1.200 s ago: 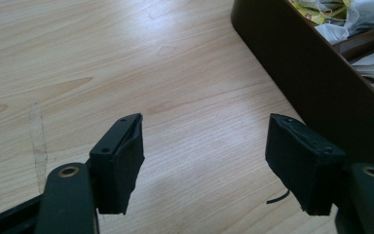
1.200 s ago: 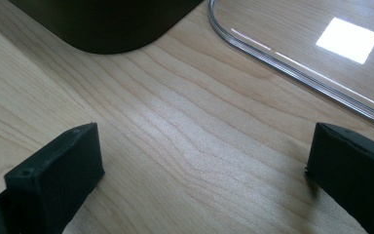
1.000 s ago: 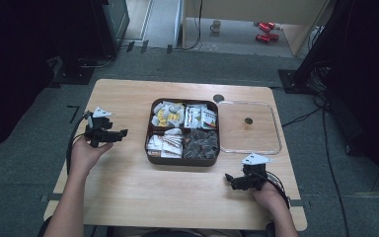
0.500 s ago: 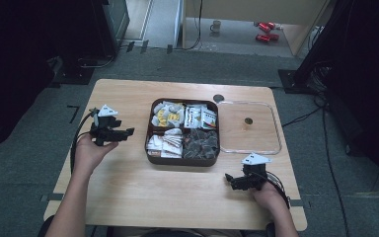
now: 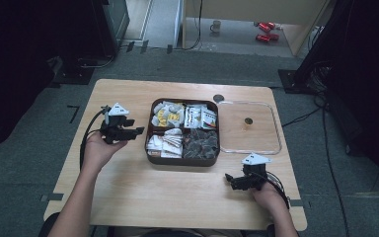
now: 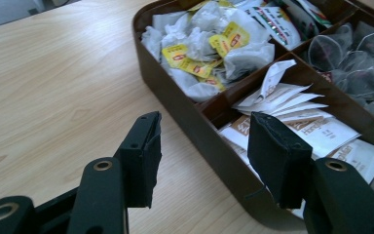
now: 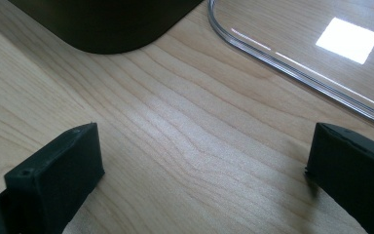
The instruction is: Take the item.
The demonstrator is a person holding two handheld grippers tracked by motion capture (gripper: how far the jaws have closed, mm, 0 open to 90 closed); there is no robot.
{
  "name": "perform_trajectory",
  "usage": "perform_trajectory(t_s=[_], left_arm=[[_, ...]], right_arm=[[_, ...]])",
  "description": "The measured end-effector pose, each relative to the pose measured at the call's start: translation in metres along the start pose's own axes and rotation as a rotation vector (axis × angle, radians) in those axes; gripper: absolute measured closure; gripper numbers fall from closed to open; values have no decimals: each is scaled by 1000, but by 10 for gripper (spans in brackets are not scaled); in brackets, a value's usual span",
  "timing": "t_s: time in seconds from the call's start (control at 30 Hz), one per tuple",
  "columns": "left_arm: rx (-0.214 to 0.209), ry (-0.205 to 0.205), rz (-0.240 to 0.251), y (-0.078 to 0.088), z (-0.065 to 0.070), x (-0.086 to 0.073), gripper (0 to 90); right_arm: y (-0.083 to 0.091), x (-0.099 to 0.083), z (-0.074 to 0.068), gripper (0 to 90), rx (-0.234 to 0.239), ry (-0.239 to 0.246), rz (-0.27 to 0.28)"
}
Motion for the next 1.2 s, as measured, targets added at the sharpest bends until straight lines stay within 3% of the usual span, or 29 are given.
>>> perform_trajectory(t_s=[0.33, 0.9, 1.07, 1.2], left_arm=[[-53, -36, 16, -8, 13, 12, 519], [-55, -74, 39, -17, 24, 26, 572], [-100, -78, 9, -24, 28, 31, 576], [-103, -92, -3, -30, 31, 33, 588]], right_arm=[[0, 0, 0, 0, 0, 0, 0], [0, 0, 0, 0, -3, -4, 0], [0, -1, 0, 0, -5, -7, 1], [1, -1, -1, 0, -6, -9, 0]])
Point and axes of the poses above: each handheld gripper's, and its own axes: y roughly backward along the jaws, x roughly out of its top, z roughly to its right, the point moved 8 cm from there along -y, roughly forward along the jaws, and after that the axes turned 15 degrees about -z, right-handed, at the moved point
